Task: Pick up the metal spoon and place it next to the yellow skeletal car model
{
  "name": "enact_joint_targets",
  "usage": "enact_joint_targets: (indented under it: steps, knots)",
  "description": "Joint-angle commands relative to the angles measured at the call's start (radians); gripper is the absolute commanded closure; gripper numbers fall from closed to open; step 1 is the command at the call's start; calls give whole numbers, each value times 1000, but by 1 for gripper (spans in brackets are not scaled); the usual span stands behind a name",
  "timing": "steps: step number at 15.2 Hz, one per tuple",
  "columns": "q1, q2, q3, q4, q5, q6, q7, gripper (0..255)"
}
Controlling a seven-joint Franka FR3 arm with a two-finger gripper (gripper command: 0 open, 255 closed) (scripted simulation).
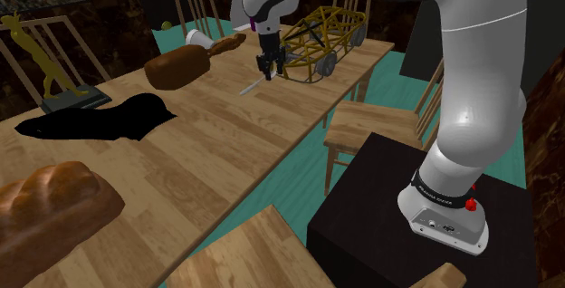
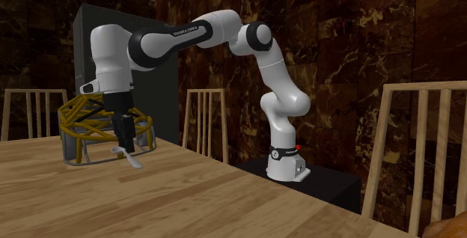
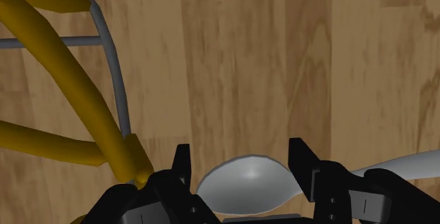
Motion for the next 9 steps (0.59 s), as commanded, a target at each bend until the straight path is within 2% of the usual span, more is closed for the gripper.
enact_joint_targets:
  steps: [1,2,3,5,6,8,9]
  knots:
    - [-11,46,-10,-5,-4,11,-3,255]
    - [-11,46,-10,-5,-5,11,-3,255]
    - [-11,42,-9,-6,-4,7,-3,0]
    - [-21,46,-14,24,-4,-19,-15,0]
    - [-21,38,-14,-2,-4,-2,-17,0]
    - [1,47,-24,-5,2,11,-7,0]
    - [4,42,-29,21,4,-21,-8,0]
